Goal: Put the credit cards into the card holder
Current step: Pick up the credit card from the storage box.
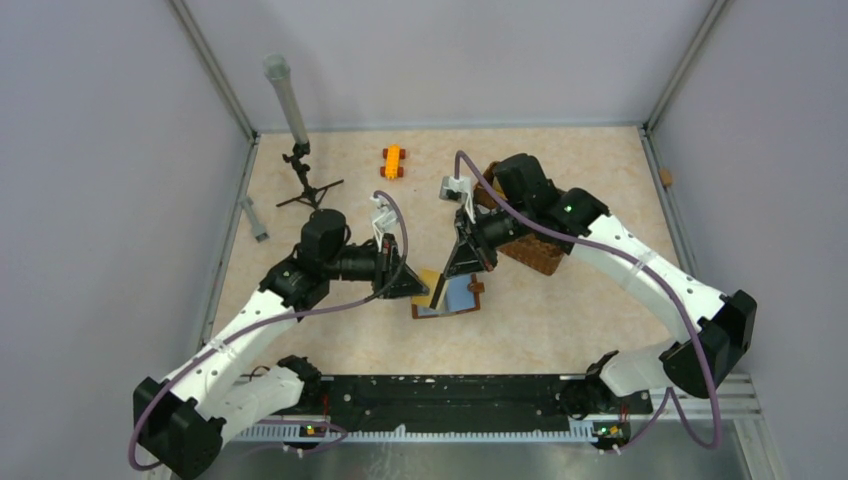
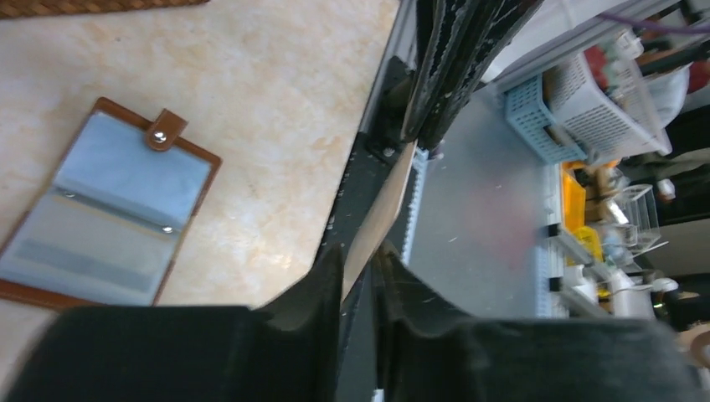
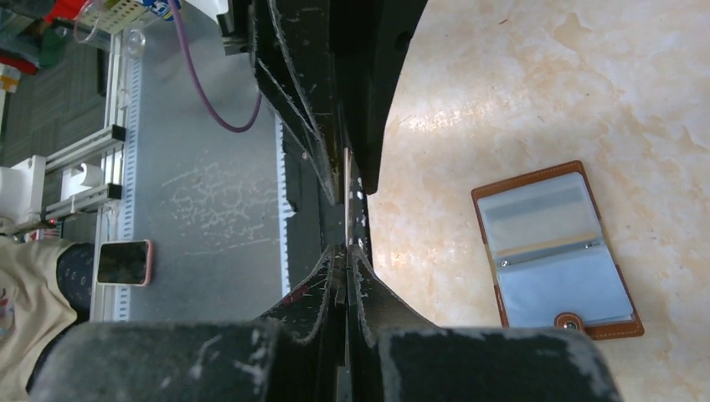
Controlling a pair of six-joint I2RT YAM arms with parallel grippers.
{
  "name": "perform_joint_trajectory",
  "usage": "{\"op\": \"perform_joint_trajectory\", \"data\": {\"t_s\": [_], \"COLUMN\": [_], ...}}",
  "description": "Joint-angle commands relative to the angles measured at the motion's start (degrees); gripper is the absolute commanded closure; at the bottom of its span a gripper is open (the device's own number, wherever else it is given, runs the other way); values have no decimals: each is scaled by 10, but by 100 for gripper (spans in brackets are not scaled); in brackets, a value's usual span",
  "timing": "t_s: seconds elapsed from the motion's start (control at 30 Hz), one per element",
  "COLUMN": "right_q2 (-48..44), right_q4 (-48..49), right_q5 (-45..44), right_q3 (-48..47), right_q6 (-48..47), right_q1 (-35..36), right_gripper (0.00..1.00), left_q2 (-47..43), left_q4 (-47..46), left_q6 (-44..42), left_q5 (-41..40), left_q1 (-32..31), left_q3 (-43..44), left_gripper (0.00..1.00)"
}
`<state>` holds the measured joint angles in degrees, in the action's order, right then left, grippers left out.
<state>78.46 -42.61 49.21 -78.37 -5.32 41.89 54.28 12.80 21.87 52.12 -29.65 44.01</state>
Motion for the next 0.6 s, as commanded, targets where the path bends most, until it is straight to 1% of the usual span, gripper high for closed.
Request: {"op": "perform_joint_trajectory", "data": {"t_s": [0.0,0.03,0.07,0.1,0.13,0.17,0.2,0.23,0.3,0.4,0.43,0.5,0.57], "right_q2": [2,0,-8,-16,-26,-35,-44,-51,-59,-71,-75,-82,-88], "right_q4": [40,55,78,109,141,174,211,249,313,415,460,519,560], "right_q5": [-1,-16,-35,-44,-47,-48,-45,-38,-30,-15,-10,-14,-29], "right_q3": [-5,2,13,31,63,87,111,134,169,213,229,255,277], "right_q6": [15,27,43,64,82,101,124,149,190,260,284,323,353], "right_q1": [6,5,5,5,5,3,2,1,0,0,0,0,0], "right_gripper": [98,89,77,61,50,44,40,38,37,40,42,47,61], "left_q2": [6,4,0,-6,-14,-24,-35,-44,-60,-74,-76,-76,-76], "left_q4": [-37,-37,-38,-44,-62,-92,-129,-173,-243,-287,-291,-295,-303], "left_q6": [-2,-2,0,6,19,40,69,91,134,161,163,168,175], "left_q5": [35,31,24,6,-8,-21,-32,-40,-54,-82,-89,-93,-96], "left_q1": [-12,-13,-13,-12,-13,-13,-13,-13,-13,-13,-12,-13,-13], "left_q3": [-10,-10,-12,-14,-23,-34,-49,-66,-94,-115,-119,-124,-130], "left_gripper": [92,100,100,100,100,100,100,100,100,100,100,100,100]}}
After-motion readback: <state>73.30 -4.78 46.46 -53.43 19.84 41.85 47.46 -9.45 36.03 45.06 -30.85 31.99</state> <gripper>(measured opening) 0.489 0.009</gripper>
